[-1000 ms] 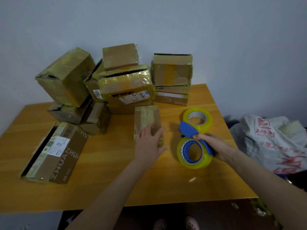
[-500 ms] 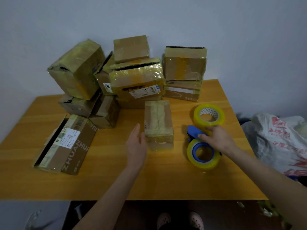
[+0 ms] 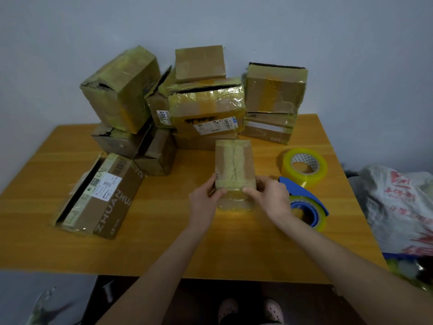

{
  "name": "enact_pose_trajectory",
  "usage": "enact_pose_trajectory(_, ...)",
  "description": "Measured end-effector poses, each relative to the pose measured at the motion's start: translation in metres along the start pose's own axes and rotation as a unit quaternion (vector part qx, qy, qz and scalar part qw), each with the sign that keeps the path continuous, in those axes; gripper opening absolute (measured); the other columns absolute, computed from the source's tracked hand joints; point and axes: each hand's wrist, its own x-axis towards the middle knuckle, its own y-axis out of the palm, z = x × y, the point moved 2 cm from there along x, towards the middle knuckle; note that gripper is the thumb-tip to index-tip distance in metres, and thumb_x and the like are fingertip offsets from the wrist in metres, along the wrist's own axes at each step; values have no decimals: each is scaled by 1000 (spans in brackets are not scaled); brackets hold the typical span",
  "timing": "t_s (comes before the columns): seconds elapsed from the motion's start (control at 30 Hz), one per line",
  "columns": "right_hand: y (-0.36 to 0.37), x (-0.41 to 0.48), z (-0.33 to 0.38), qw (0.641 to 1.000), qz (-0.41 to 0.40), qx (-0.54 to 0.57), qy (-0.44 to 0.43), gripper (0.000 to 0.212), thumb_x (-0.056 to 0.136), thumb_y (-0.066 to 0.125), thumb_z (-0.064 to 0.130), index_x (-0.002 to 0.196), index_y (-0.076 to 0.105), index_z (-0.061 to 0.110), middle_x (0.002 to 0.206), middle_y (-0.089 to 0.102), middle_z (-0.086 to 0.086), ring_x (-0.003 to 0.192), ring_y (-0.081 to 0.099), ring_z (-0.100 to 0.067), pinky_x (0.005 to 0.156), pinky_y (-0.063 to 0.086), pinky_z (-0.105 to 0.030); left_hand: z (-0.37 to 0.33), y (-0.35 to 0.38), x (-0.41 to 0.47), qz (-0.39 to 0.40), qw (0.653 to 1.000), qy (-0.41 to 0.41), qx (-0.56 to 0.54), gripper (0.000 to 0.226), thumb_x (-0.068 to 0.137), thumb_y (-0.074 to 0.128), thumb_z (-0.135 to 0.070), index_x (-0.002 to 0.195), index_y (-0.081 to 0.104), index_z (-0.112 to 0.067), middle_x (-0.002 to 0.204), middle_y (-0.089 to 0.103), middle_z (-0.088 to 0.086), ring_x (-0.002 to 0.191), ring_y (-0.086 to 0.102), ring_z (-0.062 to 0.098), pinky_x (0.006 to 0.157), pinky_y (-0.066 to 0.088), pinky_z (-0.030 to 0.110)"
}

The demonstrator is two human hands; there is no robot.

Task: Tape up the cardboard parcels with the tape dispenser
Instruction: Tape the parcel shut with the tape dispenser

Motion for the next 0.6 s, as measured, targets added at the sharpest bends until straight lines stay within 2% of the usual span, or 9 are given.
enact_pose_trajectory(0.07, 0, 1, -2, 1000, -11, -20, -9, 54, 79, 72, 50, 120, 65, 15, 98, 74, -6, 92, 68, -23, 77, 56, -38, 4, -2, 2, -9, 1000, 8, -11, 57, 82, 73, -19, 135, 50, -18, 121, 62, -6, 84, 51, -28, 76, 41, -2)
enact_pose_trajectory(0.13, 0, 2, -4, 998, -8, -51, -31, 58, 78, 70, 52, 120, 64, 14, 93, 74, -9, 87, 68, -27, 75, 55, -40, 6, -1, 3, -11, 998, 53, 15, 60, 79, 76, -18, 134, 51, -14, 113, 64, -4, 81, 54, -25, 77, 41, -3)
enact_pose_trajectory(0.2, 1, 3, -6, 994, -16, -90, -64, 58, 78, 69, 52, 118, 63, 11, 89, 73, -12, 83, 67, -30, 73, 54, -41, 6, 0, 3, -22, 992, 105, 71, 62, 78, 76, -18, 134, 50, -9, 108, 69, 5, 83, 59, -10, 78, 38, -5)
enact_pose_trajectory(0.27, 3, 3, -6, 987, -17, -136, -86, 58, 80, 68, 50, 119, 59, 9, 91, 72, -12, 83, 67, -30, 73, 53, -40, 7, 0, 2, -13, 986, 120, 117, 66, 81, 74, -20, 140, 45, -13, 110, 70, 11, 92, 65, 9, 85, 38, 1)
enact_pose_trajectory(0.33, 5, 3, -7, 984, -8, -157, -85, 57, 82, 69, 48, 120, 54, 9, 94, 71, -12, 86, 66, -29, 72, 52, -38, 8, -1, -2, 15, 984, 102, 149, 71, 85, 70, -22, 146, 34, -23, 113, 69, 9, 99, 65, 17, 93, 46, 17)
enact_pose_trajectory(0.4, 4, 5, -7, 985, 11, -157, -76, 60, 79, 71, 49, 120, 51, 10, 95, 70, -11, 86, 66, -28, 69, 51, -36, 5, -3, -3, 34, 978, 81, 187, 74, 88, 65, -35, 150, 26, -25, 111, 68, 5, 95, 66, 18, 90, 53, 33)
enact_pose_trajectory(0.5, 1, 10, 0, 988, 27, -140, -65, 73, 70, 71, 64, 116, 51, 9, 90, 70, -8, 81, 67, -25, 56, 46, -30, -10, 0, 4, 25, 968, 30, 247, 76, 90, 45, -61, 151, 24, -20, 120, 64, 3, 99, 64, 20, 88, 51, 36)
enact_pose_trajectory(0.6, -2, 13, 8, 989, 33, -137, -54, 73, 72, 69, 66, 113, 48, 9, 92, 69, -9, 80, 67, -27, 53, 40, -30, -22, 8, 11, 27, 957, 34, 287, 64, 95, 37, -57, 144, 34, -17, 126, 60, 4, 108, 59, 21, 91, 48, 37)
